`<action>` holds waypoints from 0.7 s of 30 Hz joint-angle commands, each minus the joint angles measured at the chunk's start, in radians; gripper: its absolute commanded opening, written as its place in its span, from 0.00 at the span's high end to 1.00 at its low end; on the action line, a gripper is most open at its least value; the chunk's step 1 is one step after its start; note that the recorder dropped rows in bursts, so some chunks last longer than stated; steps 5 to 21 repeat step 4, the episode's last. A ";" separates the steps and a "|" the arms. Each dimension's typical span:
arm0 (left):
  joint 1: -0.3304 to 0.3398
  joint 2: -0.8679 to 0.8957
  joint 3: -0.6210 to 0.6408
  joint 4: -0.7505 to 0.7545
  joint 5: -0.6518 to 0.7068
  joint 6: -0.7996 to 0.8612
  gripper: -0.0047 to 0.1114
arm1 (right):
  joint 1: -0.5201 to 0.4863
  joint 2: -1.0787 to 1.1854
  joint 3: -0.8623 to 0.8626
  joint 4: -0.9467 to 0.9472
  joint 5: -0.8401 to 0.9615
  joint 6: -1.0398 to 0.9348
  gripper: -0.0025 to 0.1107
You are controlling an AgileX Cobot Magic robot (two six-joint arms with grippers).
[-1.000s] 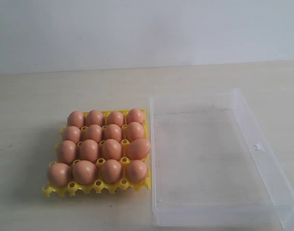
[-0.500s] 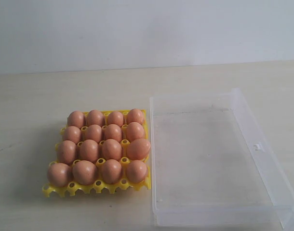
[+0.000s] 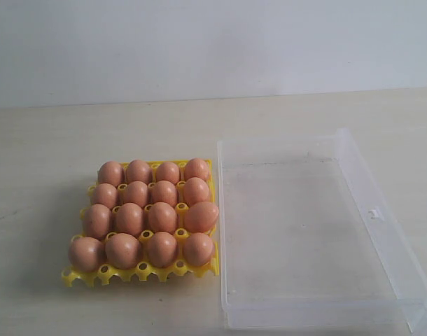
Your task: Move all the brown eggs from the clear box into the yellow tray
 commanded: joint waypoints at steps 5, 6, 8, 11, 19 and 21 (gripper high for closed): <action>-0.003 0.001 -0.004 -0.001 -0.012 -0.004 0.96 | 0.005 -0.007 0.005 -0.001 -0.008 0.000 0.98; -0.003 0.001 -0.004 -0.001 -0.012 -0.004 0.96 | 0.005 -0.007 0.005 -0.001 -0.008 0.000 0.98; -0.003 0.001 -0.004 -0.001 -0.012 -0.004 0.96 | 0.005 -0.007 0.005 -0.001 -0.008 0.000 0.98; -0.003 0.001 -0.004 -0.001 -0.012 -0.004 0.96 | 0.005 -0.007 0.005 -0.001 -0.008 0.000 0.98; -0.003 0.001 -0.004 -0.001 -0.012 -0.004 0.96 | 0.005 -0.007 0.005 -0.001 -0.008 0.000 0.98; -0.003 0.001 -0.004 -0.001 -0.012 -0.004 0.96 | 0.005 -0.007 0.005 -0.001 -0.008 0.000 0.98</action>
